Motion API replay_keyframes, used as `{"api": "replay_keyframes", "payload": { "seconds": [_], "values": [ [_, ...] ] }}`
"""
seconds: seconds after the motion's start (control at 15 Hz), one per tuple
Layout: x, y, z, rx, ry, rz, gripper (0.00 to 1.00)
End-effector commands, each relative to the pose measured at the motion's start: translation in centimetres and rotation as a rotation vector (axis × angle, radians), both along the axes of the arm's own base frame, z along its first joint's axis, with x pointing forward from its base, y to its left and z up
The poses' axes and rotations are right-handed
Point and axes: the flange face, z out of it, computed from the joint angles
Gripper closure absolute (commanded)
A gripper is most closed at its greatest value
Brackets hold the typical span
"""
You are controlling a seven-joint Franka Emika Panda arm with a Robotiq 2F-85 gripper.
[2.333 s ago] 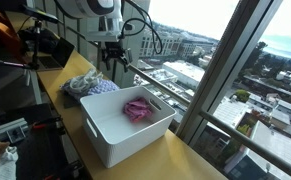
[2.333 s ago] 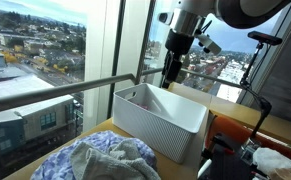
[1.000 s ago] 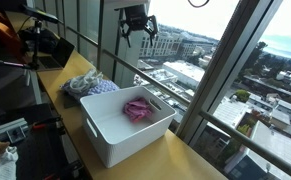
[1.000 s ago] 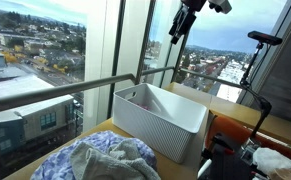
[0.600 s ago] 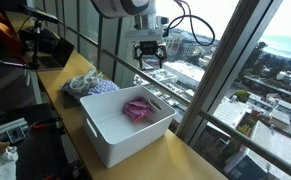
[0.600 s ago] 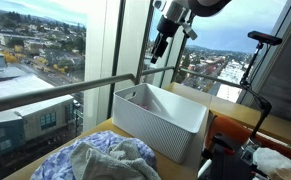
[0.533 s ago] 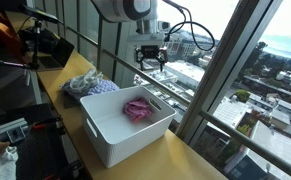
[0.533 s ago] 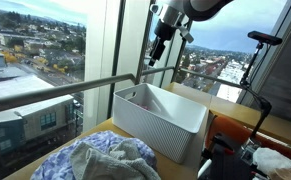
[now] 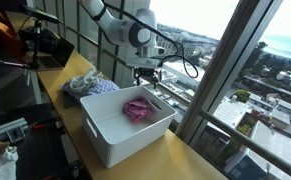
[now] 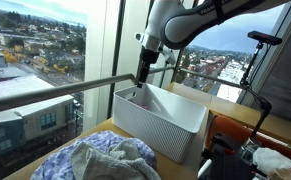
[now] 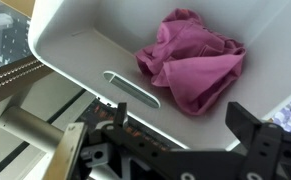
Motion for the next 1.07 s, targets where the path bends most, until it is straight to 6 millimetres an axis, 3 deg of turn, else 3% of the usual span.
{"api": "replay_keyframes", "payload": {
  "seconds": [0.0, 0.4, 0.93, 1.0],
  "values": [
    [0.9, -0.1, -3.4, -0.007, 0.040, -0.069, 0.00],
    [0.8, 0.0, -10.3, -0.002, 0.104, -0.147, 0.00],
    [1.9, -0.2, -17.9, 0.014, 0.170, -0.178, 0.00],
    [2.0, -0.5, -18.6, 0.015, 0.177, -0.179, 0.18]
  ]
}}
